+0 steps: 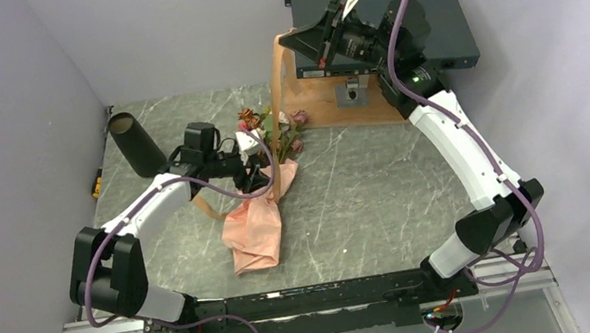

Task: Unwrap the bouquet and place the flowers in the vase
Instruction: Untie the ribbon from the wrapping paper.

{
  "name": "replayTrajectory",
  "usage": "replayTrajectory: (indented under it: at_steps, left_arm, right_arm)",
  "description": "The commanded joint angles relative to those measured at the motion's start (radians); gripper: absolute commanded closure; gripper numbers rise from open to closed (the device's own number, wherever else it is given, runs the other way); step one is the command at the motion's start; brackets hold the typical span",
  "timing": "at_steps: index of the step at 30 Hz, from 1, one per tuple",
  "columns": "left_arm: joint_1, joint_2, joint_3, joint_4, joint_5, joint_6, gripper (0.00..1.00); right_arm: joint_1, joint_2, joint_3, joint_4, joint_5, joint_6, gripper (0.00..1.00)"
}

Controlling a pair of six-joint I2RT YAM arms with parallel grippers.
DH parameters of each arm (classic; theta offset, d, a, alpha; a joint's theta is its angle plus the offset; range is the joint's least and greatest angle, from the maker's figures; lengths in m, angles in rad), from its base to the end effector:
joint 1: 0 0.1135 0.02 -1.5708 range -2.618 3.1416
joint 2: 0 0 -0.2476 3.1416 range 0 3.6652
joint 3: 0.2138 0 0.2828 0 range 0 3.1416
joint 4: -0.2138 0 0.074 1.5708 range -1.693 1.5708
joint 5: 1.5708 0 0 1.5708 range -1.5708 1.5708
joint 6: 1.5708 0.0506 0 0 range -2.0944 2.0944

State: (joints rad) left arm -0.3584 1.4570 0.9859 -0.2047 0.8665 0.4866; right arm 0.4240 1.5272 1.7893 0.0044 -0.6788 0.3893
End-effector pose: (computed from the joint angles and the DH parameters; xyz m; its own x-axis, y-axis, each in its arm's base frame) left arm 0.3130 -0.1584 0.2208 -0.1512 0.3800 -0.9126 0.9669 0.2490 -0.0565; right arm 0.3241 0.1812 0.5203 -0.1090 0.2749 -0.9553 -0.8981 0.3847 0.2132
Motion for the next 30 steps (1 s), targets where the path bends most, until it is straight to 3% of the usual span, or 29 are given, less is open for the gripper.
replayTrajectory:
  at_steps: [1,6,12,14,23,30]
  left_arm:
    - [-0.036,0.036,-0.013,0.08,0.026,0.019,0.42]
    - [-0.052,0.071,0.013,0.115,0.022,-0.007,0.54]
    - [-0.054,0.081,0.083,0.079,0.027,-0.042,0.93]
    - [-0.056,0.065,0.087,0.087,0.022,-0.06,1.0]
    - [-0.073,0.014,0.184,0.056,0.037,-0.123,1.0]
    - [-0.084,0.016,0.358,0.036,0.07,-0.186,1.0]
  right_arm:
    - [-0.023,-0.036,0.06,0.031,0.034,0.034,1.0]
    - [-0.052,-0.041,0.089,0.021,0.043,0.046,1.0]
    - [-0.071,-0.087,0.026,-0.02,0.054,0.002,1.0]
    - [-0.082,-0.109,-0.016,-0.041,0.056,-0.018,1.0]
    - [-0.119,-0.199,-0.201,-0.114,0.018,-0.125,1.0]
    - [-0.12,-0.279,-0.402,-0.103,-0.092,-0.19,0.97]
